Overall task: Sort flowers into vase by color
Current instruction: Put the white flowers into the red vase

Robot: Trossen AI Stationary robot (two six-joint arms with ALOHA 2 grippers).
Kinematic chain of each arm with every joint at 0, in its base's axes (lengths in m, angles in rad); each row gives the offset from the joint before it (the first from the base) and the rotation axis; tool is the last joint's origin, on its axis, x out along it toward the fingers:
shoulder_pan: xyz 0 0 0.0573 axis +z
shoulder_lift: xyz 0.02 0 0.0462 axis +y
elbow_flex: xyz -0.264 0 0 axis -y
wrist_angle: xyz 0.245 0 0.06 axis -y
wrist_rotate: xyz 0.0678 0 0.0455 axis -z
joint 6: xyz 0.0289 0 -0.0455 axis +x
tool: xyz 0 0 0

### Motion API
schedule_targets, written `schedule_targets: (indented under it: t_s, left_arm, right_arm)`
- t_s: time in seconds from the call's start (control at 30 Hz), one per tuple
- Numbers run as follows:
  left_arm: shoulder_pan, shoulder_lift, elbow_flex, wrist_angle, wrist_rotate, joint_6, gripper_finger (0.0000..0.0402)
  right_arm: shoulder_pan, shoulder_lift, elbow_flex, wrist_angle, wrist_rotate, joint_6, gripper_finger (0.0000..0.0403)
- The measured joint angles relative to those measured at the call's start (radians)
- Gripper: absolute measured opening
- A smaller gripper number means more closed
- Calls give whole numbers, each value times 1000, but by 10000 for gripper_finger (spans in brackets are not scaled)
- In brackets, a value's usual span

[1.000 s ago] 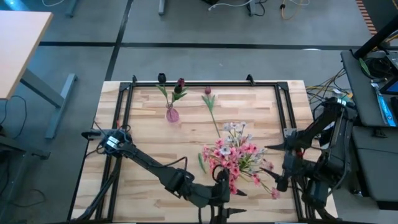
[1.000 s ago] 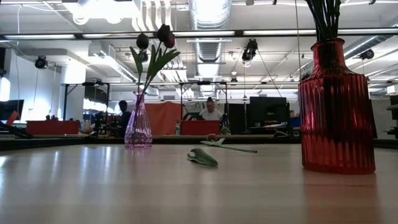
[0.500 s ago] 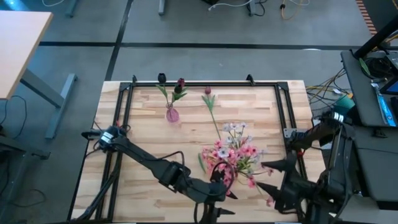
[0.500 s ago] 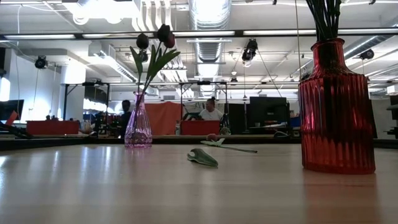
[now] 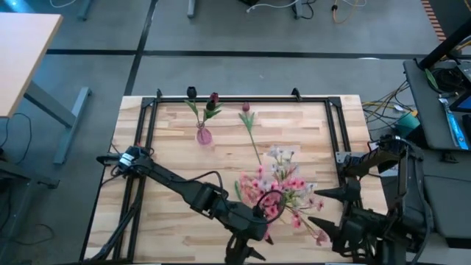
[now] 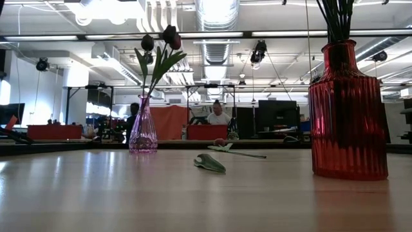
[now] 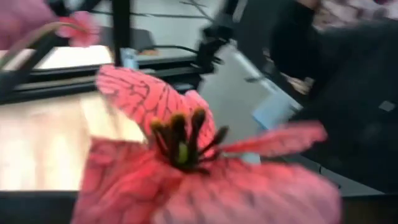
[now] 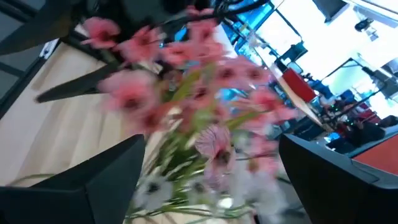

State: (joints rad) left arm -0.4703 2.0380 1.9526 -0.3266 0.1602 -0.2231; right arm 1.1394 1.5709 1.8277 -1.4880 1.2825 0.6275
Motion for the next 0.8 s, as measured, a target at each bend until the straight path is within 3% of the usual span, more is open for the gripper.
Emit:
schedule_targets:
  t_s: [0.13, 0.5, 0.8]
  left_arm:
    - [27, -9, 0, -34, 94, 6, 220]
    - [96, -41, 1, -82, 116, -11, 220]
    - [118, -45, 3, -73, 124, -196, 190]
  right_arm:
    - [11, 1, 31, 9, 0, -73, 363]
    - [10, 89, 11, 69, 0, -149, 363]
    - [-61, 126, 11, 94, -38, -159, 363]
